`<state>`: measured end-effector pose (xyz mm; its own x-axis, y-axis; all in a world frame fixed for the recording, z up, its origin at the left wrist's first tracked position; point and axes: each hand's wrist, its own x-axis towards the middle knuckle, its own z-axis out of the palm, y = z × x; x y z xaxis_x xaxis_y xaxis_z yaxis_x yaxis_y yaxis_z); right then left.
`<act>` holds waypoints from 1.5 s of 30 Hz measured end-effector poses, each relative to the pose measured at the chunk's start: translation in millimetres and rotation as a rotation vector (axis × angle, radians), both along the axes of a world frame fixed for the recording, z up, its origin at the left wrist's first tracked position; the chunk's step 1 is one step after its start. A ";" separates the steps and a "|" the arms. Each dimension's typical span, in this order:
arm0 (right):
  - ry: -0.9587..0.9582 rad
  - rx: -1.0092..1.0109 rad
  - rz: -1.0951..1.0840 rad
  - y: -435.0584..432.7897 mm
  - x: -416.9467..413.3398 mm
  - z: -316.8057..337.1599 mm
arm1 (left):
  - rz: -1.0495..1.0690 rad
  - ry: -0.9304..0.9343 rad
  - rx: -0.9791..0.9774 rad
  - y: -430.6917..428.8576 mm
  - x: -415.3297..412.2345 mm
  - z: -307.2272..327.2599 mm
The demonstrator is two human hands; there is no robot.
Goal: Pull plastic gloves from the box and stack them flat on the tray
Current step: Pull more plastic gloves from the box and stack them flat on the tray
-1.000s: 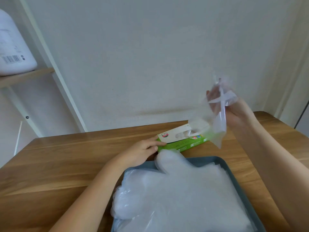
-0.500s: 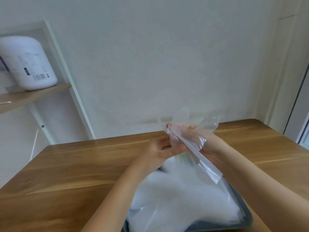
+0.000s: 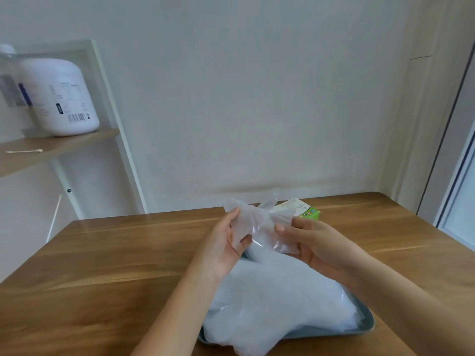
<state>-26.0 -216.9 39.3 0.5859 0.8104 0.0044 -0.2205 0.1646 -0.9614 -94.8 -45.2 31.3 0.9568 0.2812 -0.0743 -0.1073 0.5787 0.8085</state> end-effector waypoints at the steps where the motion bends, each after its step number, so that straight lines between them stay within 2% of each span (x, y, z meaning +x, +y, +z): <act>1: 0.026 0.011 -0.052 4.4 -2.3 1.3 | -0.016 -0.010 0.001 -2.0 -0.4 0.4; 3: 0.062 0.029 -0.179 11.4 -2.5 5.4 | -0.059 -0.045 -0.021 -4.7 -1.7 -1.0; 4: 0.016 0.003 -0.255 13.6 -1.2 9.6 | -0.057 -0.067 -0.021 -4.9 -1.7 -1.6; 6: -0.257 -0.149 -0.409 12.9 4.9 24.2 | 0.010 -0.053 -0.004 -2.3 -2.8 -2.1; 8: -0.531 -0.252 -0.419 9.5 7.8 50.8 | 0.158 -0.001 0.039 3.3 -2.9 -4.1; 11: -0.889 -0.534 -0.180 4.3 2.1 96.0 | 0.415 0.076 0.224 14.5 -5.5 -7.1; 13: -1.120 -0.812 0.064 2.5 -6.7 122.8 | 0.449 0.009 0.379 20.0 -10.4 -5.5; 15: -1.251 -0.980 0.253 6.2 -15.9 142.0 | 0.366 -0.124 0.529 21.1 -15.8 2.6; 17: -1.257 -1.020 0.367 12.5 -24.9 152.6 | 0.222 -0.179 0.638 19.7 -15.9 9.5; 19: -1.242 -0.997 0.487 17.8 -31.0 159.0 | 0.024 -0.222 0.655 17.2 -15.3 11.5; 22: -1.251 -0.942 0.538 17.7 -33.6 168.6 | -0.180 -0.242 0.724 11.4 -19.9 10.5; 27: -1.158 -0.845 0.637 10.3 -37.0 173.3 | -0.307 -0.319 0.661 16.8 -28.4 12.4; 32: -1.115 -0.878 0.603 8.6 -38.1 167.3 | -0.382 -0.398 0.661 9.6 -33.3 18.8; 34: -1.097 -0.915 0.587 14.1 -39.6 160.7 | -0.361 -0.425 0.688 2.4 -36.5 25.1; 36: -1.100 -0.936 0.584 20.6 -43.0 153.8 | -0.337 -0.468 0.803 -4.2 -38.6 28.6; 38: -1.231 -0.993 0.454 23.3 -46.1 151.6 | -0.249 -0.365 0.906 -9.9 -42.1 31.8; 41: -1.405 -1.015 0.203 21.6 -44.5 156.0 | -0.063 -0.133 0.875 -11.7 -43.3 28.3; 45: -1.370 -1.003 0.134 10.9 -32.5 148.4 | 0.081 -0.202 0.835 -10.3 -43.4 32.1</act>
